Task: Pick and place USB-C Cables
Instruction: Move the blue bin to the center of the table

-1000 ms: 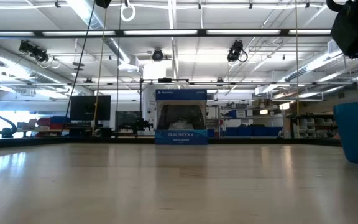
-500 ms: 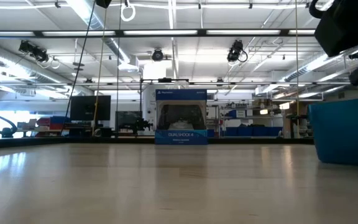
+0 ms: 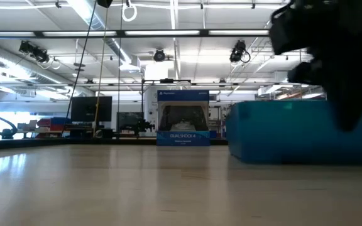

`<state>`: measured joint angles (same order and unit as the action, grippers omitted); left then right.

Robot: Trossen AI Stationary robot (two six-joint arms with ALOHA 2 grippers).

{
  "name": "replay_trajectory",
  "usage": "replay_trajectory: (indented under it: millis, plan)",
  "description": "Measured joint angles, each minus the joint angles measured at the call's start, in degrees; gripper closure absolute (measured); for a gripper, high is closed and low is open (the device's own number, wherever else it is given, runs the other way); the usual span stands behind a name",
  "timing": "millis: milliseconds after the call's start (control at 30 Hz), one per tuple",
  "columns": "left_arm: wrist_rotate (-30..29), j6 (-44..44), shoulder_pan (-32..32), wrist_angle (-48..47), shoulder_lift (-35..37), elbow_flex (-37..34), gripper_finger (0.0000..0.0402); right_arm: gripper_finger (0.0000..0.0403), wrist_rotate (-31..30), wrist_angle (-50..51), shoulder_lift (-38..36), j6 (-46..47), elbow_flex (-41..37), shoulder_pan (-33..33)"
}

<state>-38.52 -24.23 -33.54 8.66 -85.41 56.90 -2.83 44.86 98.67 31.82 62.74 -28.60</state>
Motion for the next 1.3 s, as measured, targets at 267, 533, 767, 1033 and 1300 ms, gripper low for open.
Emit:
replay_trajectory:
  millis: [267,533,767,1033,1300]
  plan:
    - [-0.5,1.0,0.0,0.3,0.0,0.0,0.0296,0.0397,-1.0,-9.4,0.0,-7.5,1.8,4.3]
    - [-0.5,1.3,1.5,0.4,0.0,0.0,0.0296,0.0397,-0.6,-13.3,-0.1,-9.8,1.9,6.0]
    - [-4.1,1.4,1.6,0.5,0.0,0.0,0.0296,0.0397,0.6,-13.3,-0.2,-11.6,1.9,6.3]
    - [-5.2,1.6,3.2,0.6,0.0,0.0,0.0296,0.0397,3.3,-15.6,0.3,-13.8,2.0,9.1]
    - [-1.4,5.4,4.9,1.2,0.0,0.0,0.0296,0.0397,5.9,-19.7,5.6,-17.7,3.8,11.9]
